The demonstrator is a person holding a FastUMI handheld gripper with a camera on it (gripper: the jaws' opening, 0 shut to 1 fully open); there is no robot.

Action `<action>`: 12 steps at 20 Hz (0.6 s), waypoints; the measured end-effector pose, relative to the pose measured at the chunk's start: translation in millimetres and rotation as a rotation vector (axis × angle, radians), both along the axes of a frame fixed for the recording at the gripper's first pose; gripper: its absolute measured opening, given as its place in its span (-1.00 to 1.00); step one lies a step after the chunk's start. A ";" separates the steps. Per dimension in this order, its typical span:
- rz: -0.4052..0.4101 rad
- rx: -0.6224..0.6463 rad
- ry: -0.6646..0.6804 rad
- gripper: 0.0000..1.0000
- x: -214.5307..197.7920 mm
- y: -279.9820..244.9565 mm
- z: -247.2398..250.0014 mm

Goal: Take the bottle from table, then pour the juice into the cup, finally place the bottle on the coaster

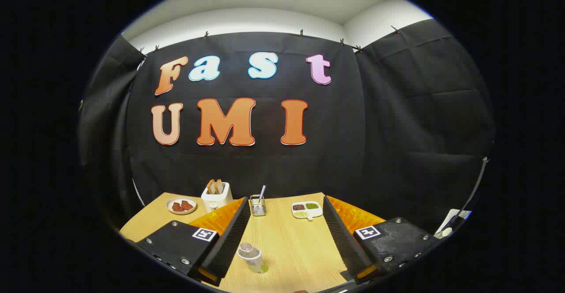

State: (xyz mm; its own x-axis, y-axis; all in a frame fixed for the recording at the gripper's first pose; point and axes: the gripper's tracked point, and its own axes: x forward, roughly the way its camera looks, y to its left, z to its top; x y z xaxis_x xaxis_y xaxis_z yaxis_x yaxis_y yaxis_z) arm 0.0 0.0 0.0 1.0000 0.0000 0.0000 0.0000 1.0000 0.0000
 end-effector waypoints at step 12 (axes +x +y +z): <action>0.010 -0.008 0.006 0.96 0.5 4.0 -6.3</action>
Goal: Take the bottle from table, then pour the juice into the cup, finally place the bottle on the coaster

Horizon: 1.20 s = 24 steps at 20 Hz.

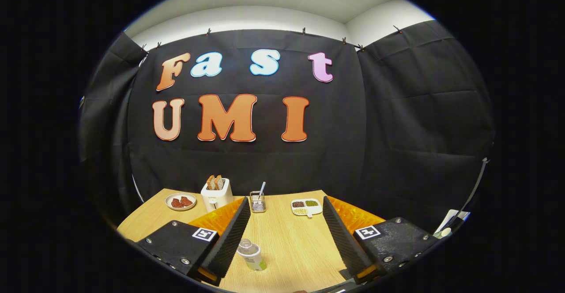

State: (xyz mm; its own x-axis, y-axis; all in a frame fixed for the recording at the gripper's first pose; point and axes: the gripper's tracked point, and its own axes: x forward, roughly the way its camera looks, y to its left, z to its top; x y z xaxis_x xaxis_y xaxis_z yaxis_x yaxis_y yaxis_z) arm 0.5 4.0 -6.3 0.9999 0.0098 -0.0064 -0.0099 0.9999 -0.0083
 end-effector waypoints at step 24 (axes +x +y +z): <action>0.146 0.024 0.168 0.96 15.8 71.1 -124.4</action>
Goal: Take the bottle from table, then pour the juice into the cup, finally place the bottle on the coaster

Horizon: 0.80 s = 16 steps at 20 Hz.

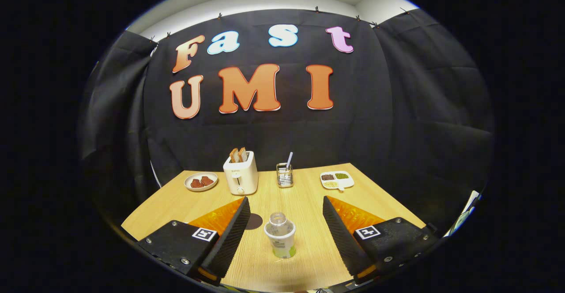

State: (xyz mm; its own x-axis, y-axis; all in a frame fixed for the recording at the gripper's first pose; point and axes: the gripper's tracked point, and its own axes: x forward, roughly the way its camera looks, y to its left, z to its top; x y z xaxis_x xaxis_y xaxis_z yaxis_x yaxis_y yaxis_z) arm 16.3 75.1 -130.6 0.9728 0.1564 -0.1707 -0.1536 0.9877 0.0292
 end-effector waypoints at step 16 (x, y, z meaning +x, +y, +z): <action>0.001 -0.046 0.206 0.97 37.6 18.1 -142.6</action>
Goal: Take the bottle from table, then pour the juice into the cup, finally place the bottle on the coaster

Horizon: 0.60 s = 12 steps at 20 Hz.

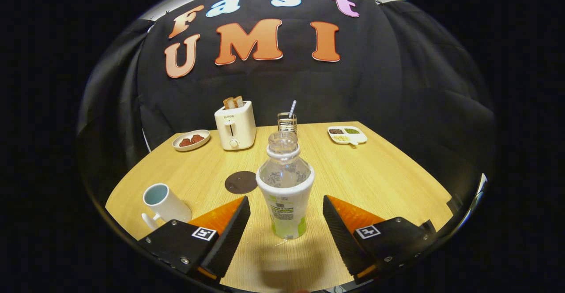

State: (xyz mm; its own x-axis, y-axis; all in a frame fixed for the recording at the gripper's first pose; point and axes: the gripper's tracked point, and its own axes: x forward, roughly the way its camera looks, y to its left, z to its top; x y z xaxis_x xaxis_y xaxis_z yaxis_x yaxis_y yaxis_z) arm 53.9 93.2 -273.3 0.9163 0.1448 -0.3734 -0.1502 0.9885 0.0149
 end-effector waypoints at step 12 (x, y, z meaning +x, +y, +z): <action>0.038 -0.039 0.080 0.25 22.8 10.3 -33.4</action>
State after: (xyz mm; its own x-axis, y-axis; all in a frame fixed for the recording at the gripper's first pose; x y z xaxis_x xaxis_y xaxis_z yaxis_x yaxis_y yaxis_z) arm 76.7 103.4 -306.7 0.8774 0.1626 -0.4513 -0.1872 0.9823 -0.0100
